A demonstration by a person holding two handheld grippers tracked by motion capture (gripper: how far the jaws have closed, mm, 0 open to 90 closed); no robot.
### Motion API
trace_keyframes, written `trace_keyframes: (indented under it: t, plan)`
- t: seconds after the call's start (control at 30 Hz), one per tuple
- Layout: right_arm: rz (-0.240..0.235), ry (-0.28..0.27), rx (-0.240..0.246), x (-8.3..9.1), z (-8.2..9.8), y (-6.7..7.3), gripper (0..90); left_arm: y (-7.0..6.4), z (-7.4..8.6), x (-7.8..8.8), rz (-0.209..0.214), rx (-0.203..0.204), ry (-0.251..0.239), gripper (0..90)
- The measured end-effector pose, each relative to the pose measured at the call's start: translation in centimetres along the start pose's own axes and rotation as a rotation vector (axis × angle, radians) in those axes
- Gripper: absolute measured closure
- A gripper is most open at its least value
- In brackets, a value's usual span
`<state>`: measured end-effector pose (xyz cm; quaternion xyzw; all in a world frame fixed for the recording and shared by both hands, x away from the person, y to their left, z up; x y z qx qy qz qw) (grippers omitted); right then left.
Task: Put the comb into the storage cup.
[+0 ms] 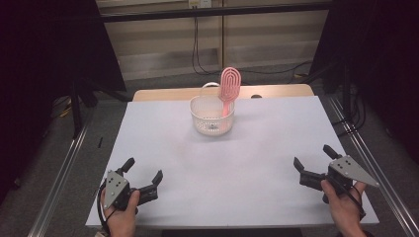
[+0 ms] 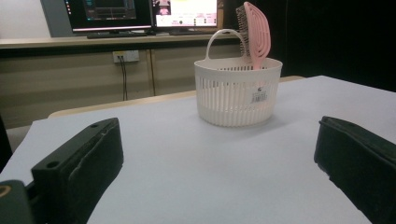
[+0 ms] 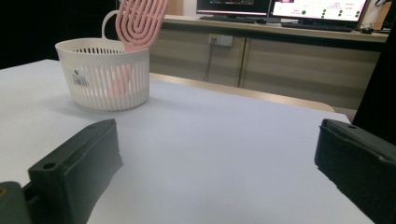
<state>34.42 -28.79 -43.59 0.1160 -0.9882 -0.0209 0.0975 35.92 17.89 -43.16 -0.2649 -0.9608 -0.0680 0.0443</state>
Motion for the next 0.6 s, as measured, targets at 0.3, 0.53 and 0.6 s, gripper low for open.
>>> trace_keyframes:
  t: [0.3, 0.53, 0.6]
  plan:
    - [0.000, 0.036, 0.029, 0.3, 1.3, 0.6, 0.0, 0.1, 0.3, -0.1, 0.000, 0.003, 0.017, 1.3]
    - [-0.018, -0.001, 0.005, -0.2, 0.8, 0.8, 0.1, 0.2, 0.3, -0.2, 0.003, 0.007, 0.015, 1.3]
    - [-0.018, 0.006, 0.001, -0.2, 0.8, 0.7, 0.0, 0.3, 0.4, -0.1, 0.003, 0.014, 0.018, 1.3]
Point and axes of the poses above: each handheld gripper's, and its own axes: x roughly backward along the jaws, z roughly out of its underside, y roughly to its left, the point moved 9 cm from there along -x, roughly forward along the jaws, and after that the axes turned 6 degrees about -x, right-handed, at the moved point
